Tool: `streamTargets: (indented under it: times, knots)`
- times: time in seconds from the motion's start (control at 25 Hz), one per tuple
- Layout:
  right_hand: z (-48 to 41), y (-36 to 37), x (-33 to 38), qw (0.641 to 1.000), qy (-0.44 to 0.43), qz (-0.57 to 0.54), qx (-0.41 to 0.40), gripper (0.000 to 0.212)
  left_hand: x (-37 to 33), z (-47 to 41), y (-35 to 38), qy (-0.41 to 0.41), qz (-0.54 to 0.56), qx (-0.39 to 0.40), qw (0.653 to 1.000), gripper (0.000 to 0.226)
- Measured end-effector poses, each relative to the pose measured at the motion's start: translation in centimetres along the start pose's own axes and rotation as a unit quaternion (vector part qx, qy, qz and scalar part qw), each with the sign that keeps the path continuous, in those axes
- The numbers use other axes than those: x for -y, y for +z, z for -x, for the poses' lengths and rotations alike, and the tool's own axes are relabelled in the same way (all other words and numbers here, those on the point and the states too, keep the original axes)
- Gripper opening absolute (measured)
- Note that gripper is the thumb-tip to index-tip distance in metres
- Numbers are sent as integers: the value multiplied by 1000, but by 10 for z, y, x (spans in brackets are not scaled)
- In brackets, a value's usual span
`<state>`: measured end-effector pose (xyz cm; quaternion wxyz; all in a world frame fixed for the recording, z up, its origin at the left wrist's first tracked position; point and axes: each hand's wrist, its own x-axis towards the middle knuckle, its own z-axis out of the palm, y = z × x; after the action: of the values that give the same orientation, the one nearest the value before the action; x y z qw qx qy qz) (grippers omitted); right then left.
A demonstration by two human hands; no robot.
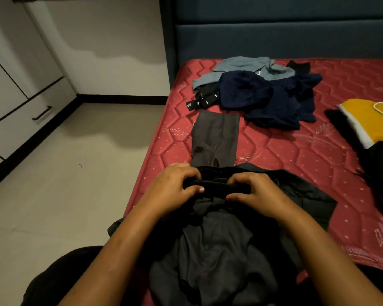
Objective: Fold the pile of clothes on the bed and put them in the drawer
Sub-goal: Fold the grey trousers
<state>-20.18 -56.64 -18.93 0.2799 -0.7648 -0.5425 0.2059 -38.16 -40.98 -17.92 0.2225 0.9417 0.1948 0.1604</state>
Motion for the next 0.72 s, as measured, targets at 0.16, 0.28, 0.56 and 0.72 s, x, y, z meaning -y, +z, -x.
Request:
streamTargets:
  times: [0.16,0.28,0.56,0.72]
  knots:
    - [0,16,18,997,-19,69,-25,24,-5,8,0,-3,-118,25,993,19]
    - [2,24,19,991,-38,105,-71,20,-12,8,6,-11,-135,55,989,16]
    - [1,30,22,982,-107,93,-124,28,-4,5,14,-72,27,66,995,37]
    - [-2,26,20,986,-91,107,-85,40,-7,5,18,-43,31,87,995,45]
